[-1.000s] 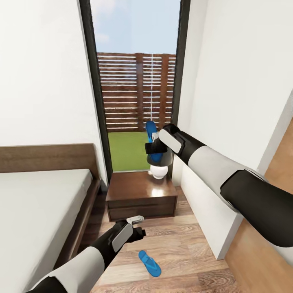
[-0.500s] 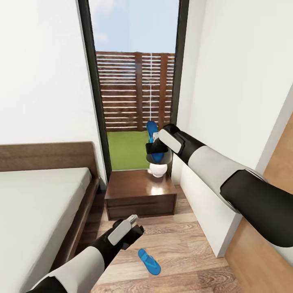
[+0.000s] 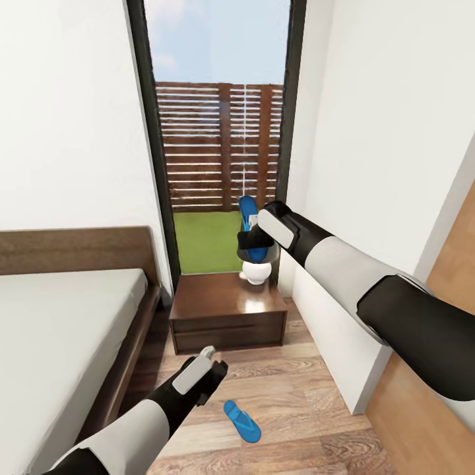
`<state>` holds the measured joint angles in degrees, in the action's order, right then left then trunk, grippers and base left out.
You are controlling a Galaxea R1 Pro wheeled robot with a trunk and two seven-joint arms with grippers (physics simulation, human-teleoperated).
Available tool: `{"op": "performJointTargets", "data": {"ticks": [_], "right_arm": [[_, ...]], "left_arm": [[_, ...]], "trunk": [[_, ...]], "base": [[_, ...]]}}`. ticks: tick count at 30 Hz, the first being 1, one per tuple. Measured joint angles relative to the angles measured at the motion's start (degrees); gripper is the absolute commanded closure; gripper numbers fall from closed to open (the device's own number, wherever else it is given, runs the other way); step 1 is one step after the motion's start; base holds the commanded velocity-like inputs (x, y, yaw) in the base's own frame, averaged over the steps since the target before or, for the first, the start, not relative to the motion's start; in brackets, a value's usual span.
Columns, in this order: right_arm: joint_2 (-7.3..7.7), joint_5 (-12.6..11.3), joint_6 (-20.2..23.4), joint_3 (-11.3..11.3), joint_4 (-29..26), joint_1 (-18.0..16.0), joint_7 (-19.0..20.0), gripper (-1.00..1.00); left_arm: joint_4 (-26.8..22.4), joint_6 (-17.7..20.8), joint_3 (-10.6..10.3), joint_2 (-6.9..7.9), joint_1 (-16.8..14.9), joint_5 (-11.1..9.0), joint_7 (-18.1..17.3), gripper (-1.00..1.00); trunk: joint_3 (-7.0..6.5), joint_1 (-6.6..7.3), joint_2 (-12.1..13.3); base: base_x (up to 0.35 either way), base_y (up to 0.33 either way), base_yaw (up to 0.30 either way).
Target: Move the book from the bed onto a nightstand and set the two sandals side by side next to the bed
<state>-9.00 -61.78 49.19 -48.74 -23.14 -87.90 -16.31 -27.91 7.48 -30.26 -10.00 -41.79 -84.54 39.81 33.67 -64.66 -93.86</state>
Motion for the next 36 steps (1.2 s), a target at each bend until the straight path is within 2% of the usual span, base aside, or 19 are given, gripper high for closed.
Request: {"op": "performJointTargets", "data": {"ticks": [2, 6, 7, 9, 16, 21, 26, 27, 28, 30, 36], "right_arm": [[0.0, 0.0, 0.0, 0.0, 0.0, 0.0, 0.0, 1.0], [0.0, 0.0, 0.0, 0.1, 0.0, 0.0, 0.0, 1.0], [0.01, 0.1, 0.0, 0.2, 0.0, 0.0, 0.0, 1.0], [0.01, 0.0, 0.0, 0.3, 0.0, 0.0, 0.0, 1.0], [0.07, 0.1, 0.0, 0.3, 0.0, 0.0, 0.0, 1.0], [0.08, 0.1, -0.1, 0.2, 0.0, 0.0, 0.2, 1.0], [0.01, 0.1, -0.2, 0.0, 0.0, 0.1, 0.4, 1.0], [-0.04, 0.0, -0.2, -0.1, 0.0, 0.1, 0.5, 1.0], [-0.06, 0.1, -0.4, -0.1, 0.0, 0.1, 0.5, 1.0], [-0.07, 0.1, -1.2, -0.2, 0.0, 0.2, 0.6, 1.0], [-0.09, 0.1, -3.3, -0.2, -0.1, 0.2, 0.8, 1.0]], "left_arm": [[0.0, -0.8, 0.0, 0.0, 0.0, -0.1, 1.1, -1.0], [-0.4, -2.7, 0.0, 0.0, 0.0, -0.4, 6.4, -1.0], [-1.1, -2.5, 0.0, 0.0, 0.0, -0.5, 8.5, -1.0], [-1.8, -1.3, 0.0, 0.0, 0.0, -0.5, 9.8, -1.0], [-2.4, 4.3, 0.0, 0.0, 0.0, -0.5, 11.0, -1.0], [-2.4, 5.8, 0.0, 0.0, 0.0, -0.5, 11.0, -1.0], [-2.7, 9.5, 0.0, 0.0, 0.0, -3.4, 10.3, -1.0], [-2.7, 12.3, 0.0, 0.0, 0.0, -5.7, 10.0, -1.0], [-2.7, 13.3, 0.0, 0.0, -0.1, -6.7, 9.9, -1.0], [-2.7, 14.1, 0.0, 0.0, -0.1, -7.7, 9.8, -1.0], [-2.8, 14.8, 0.0, 0.0, -0.1, -8.7, 9.6, -1.0]], "trunk": [[0.36, -0.44, -0.8], [1.08, -1.32, -2.4], [1.26, -1.54, -2.8], [1.62, -1.98, -3.6], [2.87, -3.52, -6.4], [3.77, -4.61, -8.4], [4.67, -5.71, -10.4], [4.85, -5.93, -10.8], [5.03, -6.15, -11.2], [5.39, -6.59, -12.0], [6.46, -7.91, -14.4]], "base": [[0.0, 0.0, 0.0], [0.0, 0.0, 0.0], [0.0, 0.0, 0.0], [0.0, 0.0, 0.0], [0.0, 0.0, 0.0], [0.0, 0.0, 0.0], [0.0, 0.0, 0.0], [0.0, 0.0, 0.0], [0.0, 0.0, 0.0], [0.0, 0.0, 0.0], [0.0, 0.0, 0.0]]}}
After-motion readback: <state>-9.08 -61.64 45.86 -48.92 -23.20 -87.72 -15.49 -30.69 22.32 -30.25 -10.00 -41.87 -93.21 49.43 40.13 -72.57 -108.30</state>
